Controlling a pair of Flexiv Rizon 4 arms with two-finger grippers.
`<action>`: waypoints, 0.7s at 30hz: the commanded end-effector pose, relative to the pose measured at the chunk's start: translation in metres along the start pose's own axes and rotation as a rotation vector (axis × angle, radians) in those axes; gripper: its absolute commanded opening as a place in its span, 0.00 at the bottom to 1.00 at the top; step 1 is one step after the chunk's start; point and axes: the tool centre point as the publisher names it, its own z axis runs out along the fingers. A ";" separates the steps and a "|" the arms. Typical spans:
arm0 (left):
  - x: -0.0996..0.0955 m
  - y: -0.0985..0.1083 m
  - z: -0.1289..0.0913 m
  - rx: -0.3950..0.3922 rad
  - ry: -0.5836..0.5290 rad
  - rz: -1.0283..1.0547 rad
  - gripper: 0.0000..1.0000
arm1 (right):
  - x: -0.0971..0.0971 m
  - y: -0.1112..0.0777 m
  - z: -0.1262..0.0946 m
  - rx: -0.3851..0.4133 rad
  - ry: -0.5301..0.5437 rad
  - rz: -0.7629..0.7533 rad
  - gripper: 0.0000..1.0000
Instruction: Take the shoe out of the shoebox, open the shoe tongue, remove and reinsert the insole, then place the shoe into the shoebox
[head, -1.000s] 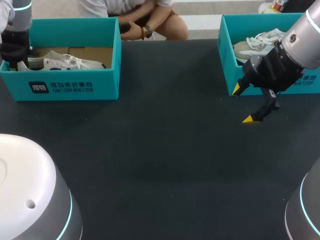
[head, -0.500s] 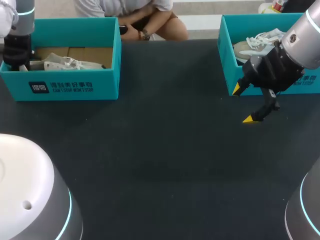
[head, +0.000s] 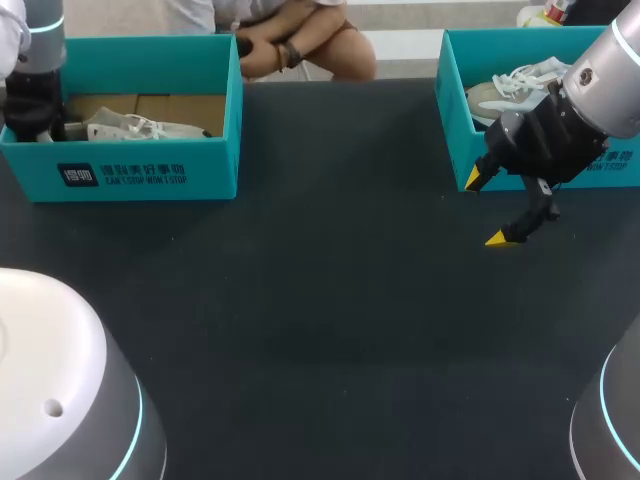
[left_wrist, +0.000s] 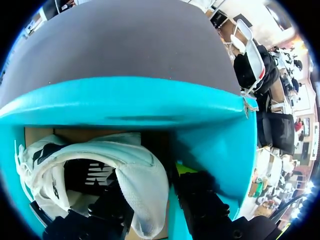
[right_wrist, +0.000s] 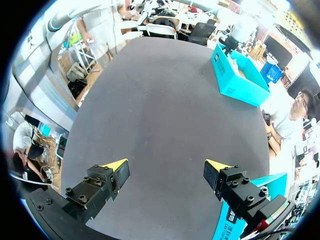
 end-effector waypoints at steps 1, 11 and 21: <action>0.002 -0.004 -0.008 -0.009 -0.010 0.005 0.37 | 0.000 0.000 0.001 0.001 -0.001 0.000 1.00; 0.001 -0.005 -0.016 -0.019 -0.034 0.026 0.43 | 0.000 0.000 0.001 0.001 -0.001 0.000 1.00; -0.002 -0.004 -0.029 -0.043 -0.070 0.051 0.57 | 0.000 0.000 0.001 0.001 -0.001 0.000 1.00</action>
